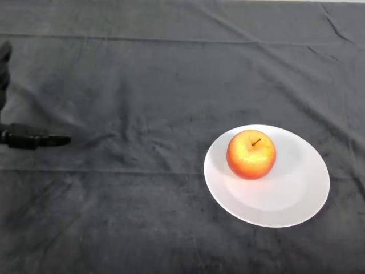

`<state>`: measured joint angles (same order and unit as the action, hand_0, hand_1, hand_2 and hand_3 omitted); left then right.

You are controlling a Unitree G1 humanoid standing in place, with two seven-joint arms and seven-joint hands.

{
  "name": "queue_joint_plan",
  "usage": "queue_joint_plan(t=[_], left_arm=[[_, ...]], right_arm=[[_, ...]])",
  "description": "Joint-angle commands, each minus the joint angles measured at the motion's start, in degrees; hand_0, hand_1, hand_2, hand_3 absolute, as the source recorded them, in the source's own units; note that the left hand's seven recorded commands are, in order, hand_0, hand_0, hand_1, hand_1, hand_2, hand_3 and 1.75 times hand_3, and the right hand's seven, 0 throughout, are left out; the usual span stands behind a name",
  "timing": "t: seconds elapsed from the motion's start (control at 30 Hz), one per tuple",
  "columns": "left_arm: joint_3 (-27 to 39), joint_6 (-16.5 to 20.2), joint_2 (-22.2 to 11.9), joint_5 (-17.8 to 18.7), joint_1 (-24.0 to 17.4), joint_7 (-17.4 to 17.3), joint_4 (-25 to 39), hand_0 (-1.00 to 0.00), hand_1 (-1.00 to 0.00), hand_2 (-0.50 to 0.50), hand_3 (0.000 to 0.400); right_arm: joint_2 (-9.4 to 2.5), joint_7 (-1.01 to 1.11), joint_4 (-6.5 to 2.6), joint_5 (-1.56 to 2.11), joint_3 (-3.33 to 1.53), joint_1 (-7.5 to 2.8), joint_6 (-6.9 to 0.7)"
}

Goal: Move the apple to the plate

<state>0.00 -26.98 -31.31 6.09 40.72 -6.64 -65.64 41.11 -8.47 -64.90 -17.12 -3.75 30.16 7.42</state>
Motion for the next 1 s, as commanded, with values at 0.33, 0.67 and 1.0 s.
queue_joint_plan(t=[0.33,0.67,1.0], left_arm=[[7.1,1.8,-7.3,4.2,-5.4,-0.2,-1.6,0.00,0.00,0.00,0.000],[13.8,2.1,-9.1,8.6,-9.6,0.6,-2.3,0.00,0.00,0.00,0.000],[23.4,4.8,-9.1,16.8,-12.8,0.7,-3.6,0.00,0.00,0.00,0.000]], right_arm=[[-2.98,0.62,-1.90,-1.21,-1.59,-4.76,-0.93],[-2.98,0.63,-1.87,-1.21,-1.59,-4.77,-0.95],[-2.98,0.63,-1.89,-1.21,-1.59,-4.75,-0.95]])
